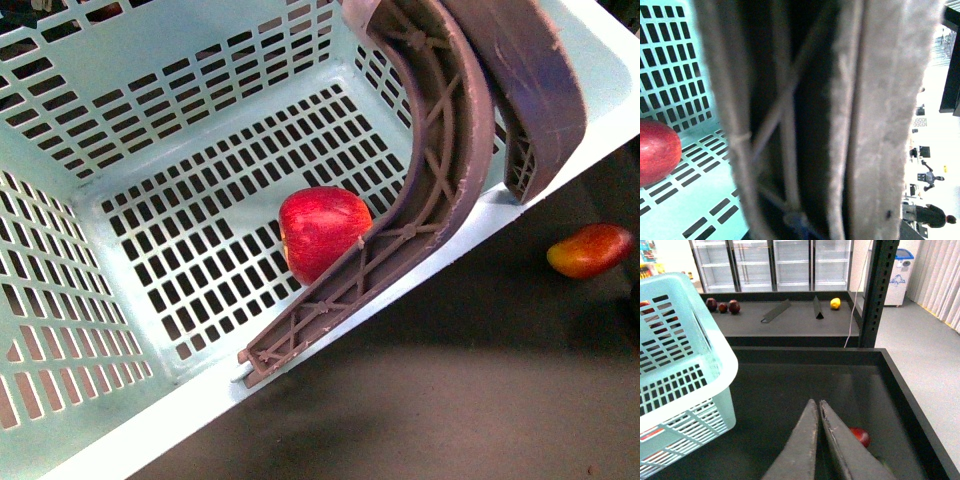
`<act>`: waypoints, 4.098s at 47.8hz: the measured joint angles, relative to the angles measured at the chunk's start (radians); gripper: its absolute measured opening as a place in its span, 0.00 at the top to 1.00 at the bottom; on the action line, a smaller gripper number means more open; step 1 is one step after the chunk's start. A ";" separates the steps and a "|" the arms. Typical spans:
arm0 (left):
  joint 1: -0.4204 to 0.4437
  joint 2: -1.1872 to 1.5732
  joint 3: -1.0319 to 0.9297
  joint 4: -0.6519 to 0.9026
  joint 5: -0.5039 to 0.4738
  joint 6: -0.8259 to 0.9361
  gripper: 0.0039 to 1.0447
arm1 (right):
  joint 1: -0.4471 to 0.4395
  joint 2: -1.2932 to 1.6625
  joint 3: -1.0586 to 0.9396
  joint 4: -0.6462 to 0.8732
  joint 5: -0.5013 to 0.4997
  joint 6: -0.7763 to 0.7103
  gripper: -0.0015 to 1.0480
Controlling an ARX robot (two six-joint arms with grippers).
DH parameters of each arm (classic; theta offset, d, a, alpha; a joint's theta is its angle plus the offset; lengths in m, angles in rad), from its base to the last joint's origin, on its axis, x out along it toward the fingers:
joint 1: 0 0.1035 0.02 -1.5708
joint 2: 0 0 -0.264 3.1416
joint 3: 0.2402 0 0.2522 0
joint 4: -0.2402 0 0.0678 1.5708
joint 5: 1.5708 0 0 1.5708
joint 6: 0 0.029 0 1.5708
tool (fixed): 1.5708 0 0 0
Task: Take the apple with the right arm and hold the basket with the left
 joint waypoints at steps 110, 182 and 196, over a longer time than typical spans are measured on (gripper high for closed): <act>0.460 0.626 0.269 0.153 -0.346 -0.441 0.85 | 0.000 -0.001 0.000 0.000 -0.002 0.000 0.08; 0.446 -0.078 -0.461 0.753 -0.360 0.970 0.82 | 0.000 -0.001 0.000 0.000 0.000 0.000 0.08; 0.473 -0.263 -0.658 0.760 -0.357 1.019 0.97 | 0.000 -0.001 0.000 0.000 0.000 0.000 0.08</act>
